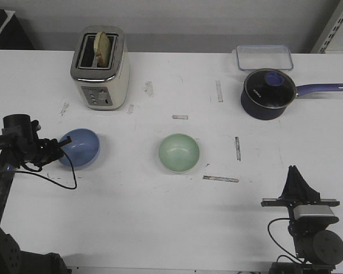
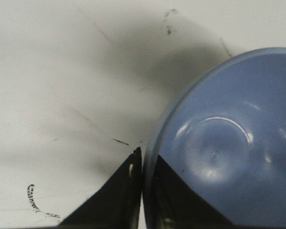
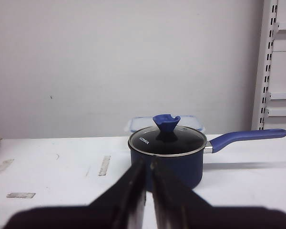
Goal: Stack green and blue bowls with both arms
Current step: 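Carry the blue bowl over the green bowl and lower it inside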
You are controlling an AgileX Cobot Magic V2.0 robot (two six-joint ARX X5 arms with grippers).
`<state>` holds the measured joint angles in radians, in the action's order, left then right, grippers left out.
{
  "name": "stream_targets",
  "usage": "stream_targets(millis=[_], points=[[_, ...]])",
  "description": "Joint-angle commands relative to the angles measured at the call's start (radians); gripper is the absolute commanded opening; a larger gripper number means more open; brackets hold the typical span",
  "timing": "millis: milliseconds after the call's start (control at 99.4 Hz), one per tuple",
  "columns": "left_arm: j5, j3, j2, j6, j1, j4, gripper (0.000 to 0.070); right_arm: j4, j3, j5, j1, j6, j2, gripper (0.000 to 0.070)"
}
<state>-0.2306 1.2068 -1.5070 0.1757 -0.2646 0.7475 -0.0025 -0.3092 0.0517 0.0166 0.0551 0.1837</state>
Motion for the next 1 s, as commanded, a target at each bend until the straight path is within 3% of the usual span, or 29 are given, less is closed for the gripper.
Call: stream_targets(millis=[0,191,412,664,986], points=[[-0.003,0.053,-0.013,0.007,0.014,0.033,0.0000,0.010,-0.003,0.000,0.001,-0.008,-0.002,0.0010],[-0.003,0.145,-0.013,0.066,0.101,0.092,0.0001,0.010,-0.003,0.000,0.001,-0.008,-0.002,0.0010],[-0.003,0.221,-0.035,0.140,0.281,0.071,0.0001,0.010,-0.003,0.000,0.001,-0.008,-0.002,0.0010],[-0.041,0.252,-0.077,0.236,0.513,-0.084,0.0001,0.010,-0.003,0.000,0.001,-0.008,-0.002,0.0010],[-0.078,0.252,-0.145,0.286,0.729,-0.288,0.0001,0.010,-0.003,0.000,0.001,-0.008,-0.002,0.0010]])
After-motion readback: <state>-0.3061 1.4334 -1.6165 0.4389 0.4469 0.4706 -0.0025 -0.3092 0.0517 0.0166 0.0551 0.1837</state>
